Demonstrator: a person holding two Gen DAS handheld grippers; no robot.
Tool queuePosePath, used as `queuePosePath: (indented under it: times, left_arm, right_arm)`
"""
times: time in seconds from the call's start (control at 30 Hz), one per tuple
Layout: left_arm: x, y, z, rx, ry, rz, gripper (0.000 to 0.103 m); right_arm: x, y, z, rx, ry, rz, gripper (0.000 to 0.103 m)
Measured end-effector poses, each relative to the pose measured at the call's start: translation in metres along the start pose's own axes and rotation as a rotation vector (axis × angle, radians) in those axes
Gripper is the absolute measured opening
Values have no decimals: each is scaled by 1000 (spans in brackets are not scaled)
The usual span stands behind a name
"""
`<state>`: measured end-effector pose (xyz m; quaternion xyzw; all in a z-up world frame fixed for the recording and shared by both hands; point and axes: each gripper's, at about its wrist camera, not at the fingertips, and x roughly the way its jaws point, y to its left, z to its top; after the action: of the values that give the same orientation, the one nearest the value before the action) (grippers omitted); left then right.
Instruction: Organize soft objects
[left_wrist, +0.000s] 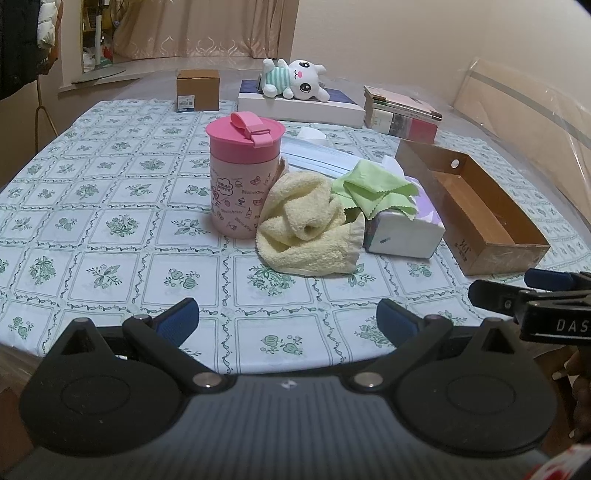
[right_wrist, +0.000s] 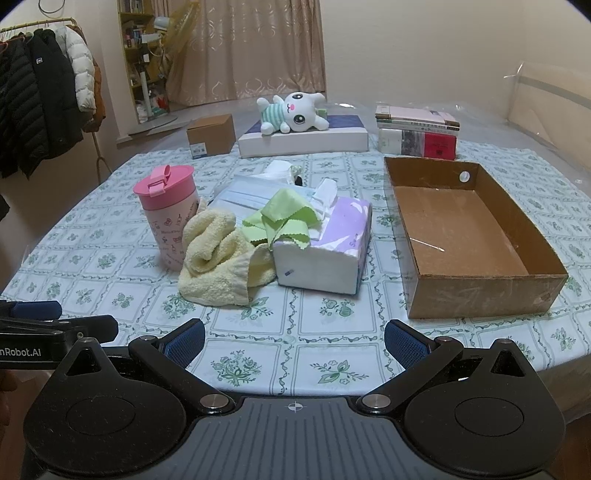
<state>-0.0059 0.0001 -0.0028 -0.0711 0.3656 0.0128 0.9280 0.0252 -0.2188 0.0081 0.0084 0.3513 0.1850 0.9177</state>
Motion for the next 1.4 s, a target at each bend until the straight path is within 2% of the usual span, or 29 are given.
queuePosePath:
  times: [1.4]
  left_arm:
    - [2, 1, -1, -11, 5, -7, 102]
  right_arm:
    - [2, 0, 0, 2, 1, 1, 102]
